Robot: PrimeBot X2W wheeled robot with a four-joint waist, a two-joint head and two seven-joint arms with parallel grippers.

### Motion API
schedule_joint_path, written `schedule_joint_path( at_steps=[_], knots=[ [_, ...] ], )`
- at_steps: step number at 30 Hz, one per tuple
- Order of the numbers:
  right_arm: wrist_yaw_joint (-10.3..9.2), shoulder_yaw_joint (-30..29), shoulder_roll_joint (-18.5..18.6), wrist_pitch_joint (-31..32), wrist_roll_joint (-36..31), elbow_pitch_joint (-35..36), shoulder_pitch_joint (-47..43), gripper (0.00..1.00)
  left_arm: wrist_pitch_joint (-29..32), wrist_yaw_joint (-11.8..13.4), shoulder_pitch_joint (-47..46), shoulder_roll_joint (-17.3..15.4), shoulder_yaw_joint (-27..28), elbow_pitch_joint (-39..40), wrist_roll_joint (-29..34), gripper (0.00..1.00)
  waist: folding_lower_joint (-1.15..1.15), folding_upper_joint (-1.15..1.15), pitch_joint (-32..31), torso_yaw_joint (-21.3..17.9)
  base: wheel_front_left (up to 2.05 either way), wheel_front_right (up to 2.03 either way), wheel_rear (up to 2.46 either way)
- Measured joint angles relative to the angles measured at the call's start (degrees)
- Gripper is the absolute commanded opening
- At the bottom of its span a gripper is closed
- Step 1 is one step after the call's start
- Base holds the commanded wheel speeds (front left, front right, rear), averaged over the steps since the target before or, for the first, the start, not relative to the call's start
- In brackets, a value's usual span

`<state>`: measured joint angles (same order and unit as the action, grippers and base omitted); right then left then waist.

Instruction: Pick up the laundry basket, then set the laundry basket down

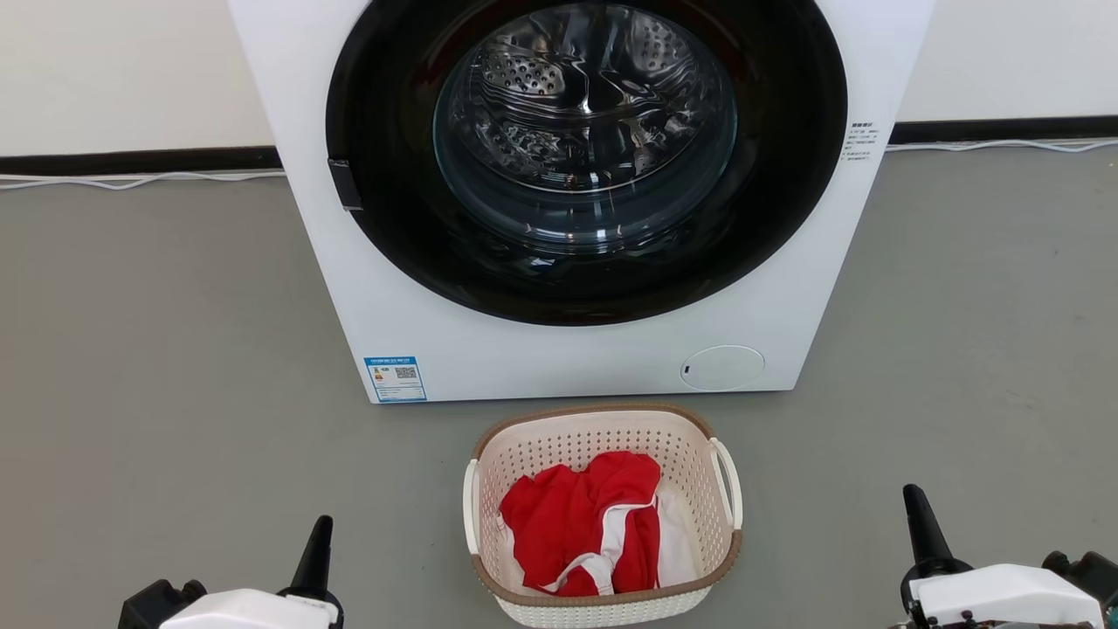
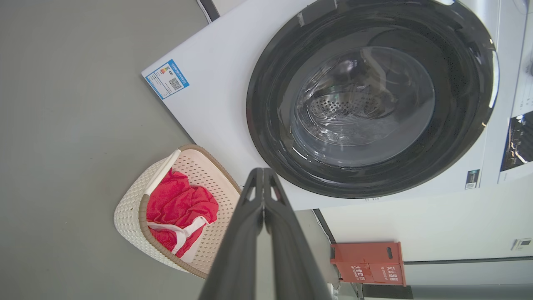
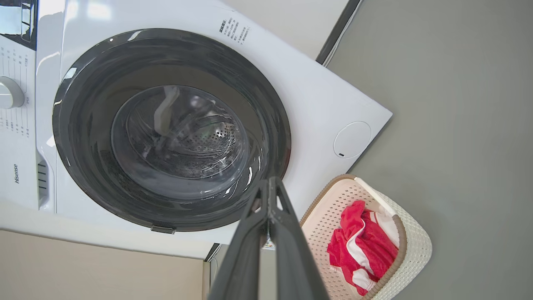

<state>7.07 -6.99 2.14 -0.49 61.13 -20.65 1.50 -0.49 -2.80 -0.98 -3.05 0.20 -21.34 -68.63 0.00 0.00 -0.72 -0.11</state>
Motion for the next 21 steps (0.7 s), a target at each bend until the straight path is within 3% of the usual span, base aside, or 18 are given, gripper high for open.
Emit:
schedule_joint_path(
  at_steps=[21],
  knots=[
    [0.0, -0.3, 0.0, 3.1, 14.6, 2.1, 0.4, 0.0, 3.4, -2.2, -0.9, 0.5, 2.2, 2.6, -11.1, 0.0, 0.0, 0.0, 0.4, 0.1, 0.0, 0.0, 0.0]
  ],
)
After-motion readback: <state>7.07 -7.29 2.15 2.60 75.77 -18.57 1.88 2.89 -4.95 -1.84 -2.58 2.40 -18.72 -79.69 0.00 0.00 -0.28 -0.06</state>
